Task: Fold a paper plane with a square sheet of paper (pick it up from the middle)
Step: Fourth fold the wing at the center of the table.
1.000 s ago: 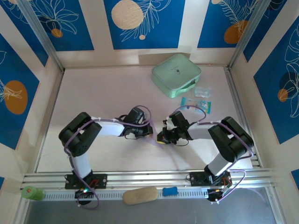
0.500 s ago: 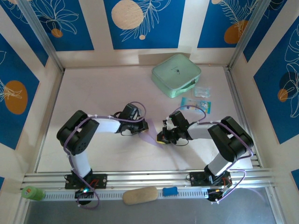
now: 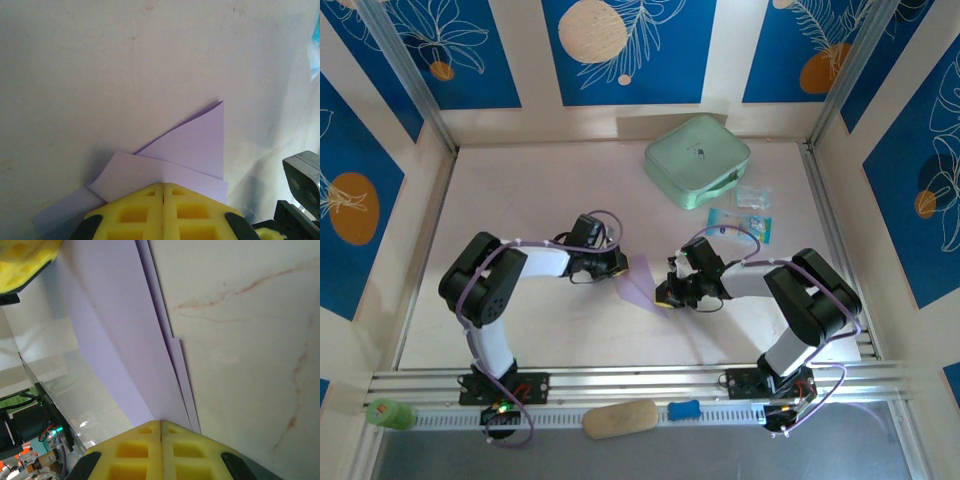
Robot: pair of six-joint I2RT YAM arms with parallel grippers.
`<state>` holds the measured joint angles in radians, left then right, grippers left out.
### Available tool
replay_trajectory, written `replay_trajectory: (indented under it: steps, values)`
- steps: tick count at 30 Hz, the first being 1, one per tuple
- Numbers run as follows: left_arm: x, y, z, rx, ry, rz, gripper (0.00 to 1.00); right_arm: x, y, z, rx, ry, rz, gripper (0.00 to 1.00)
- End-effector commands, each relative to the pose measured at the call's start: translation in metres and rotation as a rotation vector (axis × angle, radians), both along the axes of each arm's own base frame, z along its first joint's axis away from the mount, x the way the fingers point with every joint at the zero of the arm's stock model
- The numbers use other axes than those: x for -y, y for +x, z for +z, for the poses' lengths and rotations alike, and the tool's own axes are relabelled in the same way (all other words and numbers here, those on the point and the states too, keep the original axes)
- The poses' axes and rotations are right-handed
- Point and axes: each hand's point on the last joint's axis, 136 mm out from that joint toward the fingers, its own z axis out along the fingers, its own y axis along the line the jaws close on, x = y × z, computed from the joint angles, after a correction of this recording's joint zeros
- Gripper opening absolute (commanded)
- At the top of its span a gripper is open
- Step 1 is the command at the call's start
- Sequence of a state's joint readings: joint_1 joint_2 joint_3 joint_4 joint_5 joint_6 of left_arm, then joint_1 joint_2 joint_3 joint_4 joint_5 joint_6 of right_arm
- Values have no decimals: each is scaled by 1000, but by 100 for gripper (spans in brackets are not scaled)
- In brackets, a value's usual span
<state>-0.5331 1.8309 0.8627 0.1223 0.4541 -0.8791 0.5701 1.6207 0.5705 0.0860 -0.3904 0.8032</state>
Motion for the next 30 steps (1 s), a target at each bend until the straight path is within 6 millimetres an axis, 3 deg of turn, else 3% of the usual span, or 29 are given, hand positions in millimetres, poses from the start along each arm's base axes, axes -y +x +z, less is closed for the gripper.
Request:
replay_trajectory:
  steps: [1, 10, 17, 23, 30]
  values:
    - [-30, 14, -22, -12, 117, 63, 0, 34, -37, -42, -159, -190, -10, 0]
    - [-36, 25, -25, 16, 123, 51, 0, 34, -37, -43, -160, -190, -8, 0]
    - [-42, 36, -15, 56, 94, 52, 0, 34, -37, -43, -155, -187, -10, 0]
    - [-38, 43, 0, 94, 69, 3, 0, 33, -37, -44, -155, -181, -14, 0]
    - [-38, 48, 48, 175, 43, 26, 1, 32, -36, -43, -152, -174, -12, 0]
